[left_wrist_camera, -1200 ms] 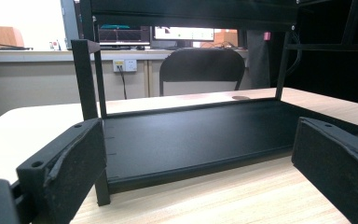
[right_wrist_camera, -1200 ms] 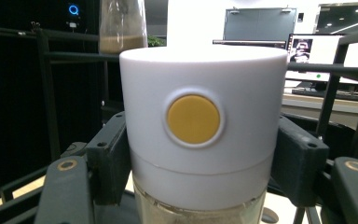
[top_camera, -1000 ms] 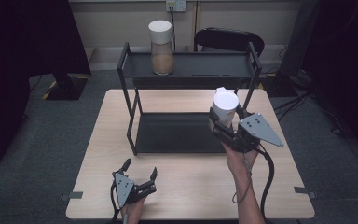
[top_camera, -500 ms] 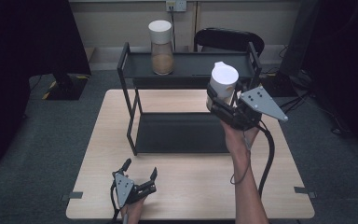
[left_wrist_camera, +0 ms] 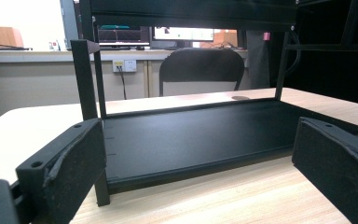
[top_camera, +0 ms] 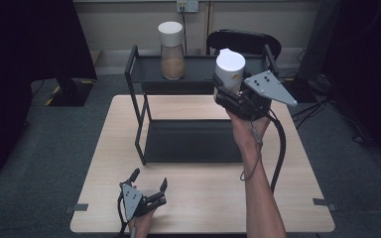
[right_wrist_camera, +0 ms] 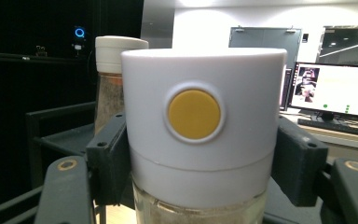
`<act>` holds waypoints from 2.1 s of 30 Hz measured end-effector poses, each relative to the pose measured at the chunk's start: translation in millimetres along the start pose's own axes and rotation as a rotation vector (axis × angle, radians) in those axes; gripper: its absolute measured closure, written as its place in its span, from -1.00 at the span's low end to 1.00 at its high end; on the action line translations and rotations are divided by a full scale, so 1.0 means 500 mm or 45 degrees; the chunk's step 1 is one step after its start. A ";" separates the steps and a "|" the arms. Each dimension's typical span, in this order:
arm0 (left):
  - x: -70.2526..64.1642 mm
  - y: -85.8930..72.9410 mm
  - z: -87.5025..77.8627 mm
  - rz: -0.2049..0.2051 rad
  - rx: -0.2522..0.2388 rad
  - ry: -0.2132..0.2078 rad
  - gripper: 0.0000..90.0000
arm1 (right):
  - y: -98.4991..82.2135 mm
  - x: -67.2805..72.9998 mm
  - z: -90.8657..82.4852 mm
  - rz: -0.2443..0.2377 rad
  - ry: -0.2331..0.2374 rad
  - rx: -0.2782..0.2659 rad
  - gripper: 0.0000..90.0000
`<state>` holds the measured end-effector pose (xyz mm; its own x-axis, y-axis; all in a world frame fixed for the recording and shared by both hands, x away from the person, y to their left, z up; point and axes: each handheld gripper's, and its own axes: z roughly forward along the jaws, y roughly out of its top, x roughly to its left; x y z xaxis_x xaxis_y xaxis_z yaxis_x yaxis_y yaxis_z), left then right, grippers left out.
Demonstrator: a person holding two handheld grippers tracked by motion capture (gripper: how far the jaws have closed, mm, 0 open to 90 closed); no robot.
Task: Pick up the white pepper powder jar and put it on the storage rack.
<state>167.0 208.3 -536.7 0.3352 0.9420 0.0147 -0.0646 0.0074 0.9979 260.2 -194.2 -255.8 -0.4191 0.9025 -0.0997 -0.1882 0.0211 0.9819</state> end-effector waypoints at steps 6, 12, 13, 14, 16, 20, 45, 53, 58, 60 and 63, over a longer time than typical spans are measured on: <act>0.001 0.000 0.000 -0.001 0.000 -0.004 -0.95 | 0.031 -0.004 0.028 -0.006 -0.011 0.000 -0.32; 0.001 0.000 0.000 0.000 0.000 -0.004 -0.95 | 0.055 -0.014 0.062 0.002 -0.019 0.012 -0.32; 0.001 0.000 0.000 0.000 0.000 -0.004 -0.95 | 0.055 -0.015 0.069 0.005 -0.022 0.017 -0.32; 0.001 0.000 0.000 0.000 0.000 -0.004 -0.95 | 0.054 -0.016 0.076 0.012 -0.024 0.022 -0.32; 0.001 0.000 0.000 0.000 0.000 -0.004 -0.95 | 0.047 -0.017 0.090 0.025 -0.025 0.026 -0.32; 0.001 0.000 0.000 0.000 -0.001 -0.004 -0.95 | 0.041 -0.013 0.118 0.027 -0.045 0.052 -0.32; -0.001 0.000 0.000 -0.004 -0.001 0.001 -0.95 | 0.034 -0.057 0.190 0.094 -0.017 0.102 -0.32; -0.001 0.000 0.000 -0.004 0.000 0.001 -0.95 | 0.030 -0.063 0.191 0.105 -0.005 0.097 -0.33; -0.001 0.000 0.000 -0.004 -0.001 0.001 -0.95 | 0.028 -0.066 0.192 0.114 0.003 0.092 -0.33; -0.001 0.000 0.000 -0.004 -0.001 0.001 -0.95 | 0.029 -0.067 0.192 0.113 0.004 0.093 -0.33; -0.001 0.000 0.000 -0.004 -0.001 0.001 -0.95 | 0.029 -0.062 0.194 0.093 -0.007 0.102 -0.36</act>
<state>166.7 208.0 -536.9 0.3344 0.9424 0.0116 -0.0641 0.0104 0.9979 356.5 -180.0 -222.7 -0.4245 0.9051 -0.0267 -0.0855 -0.0108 0.9963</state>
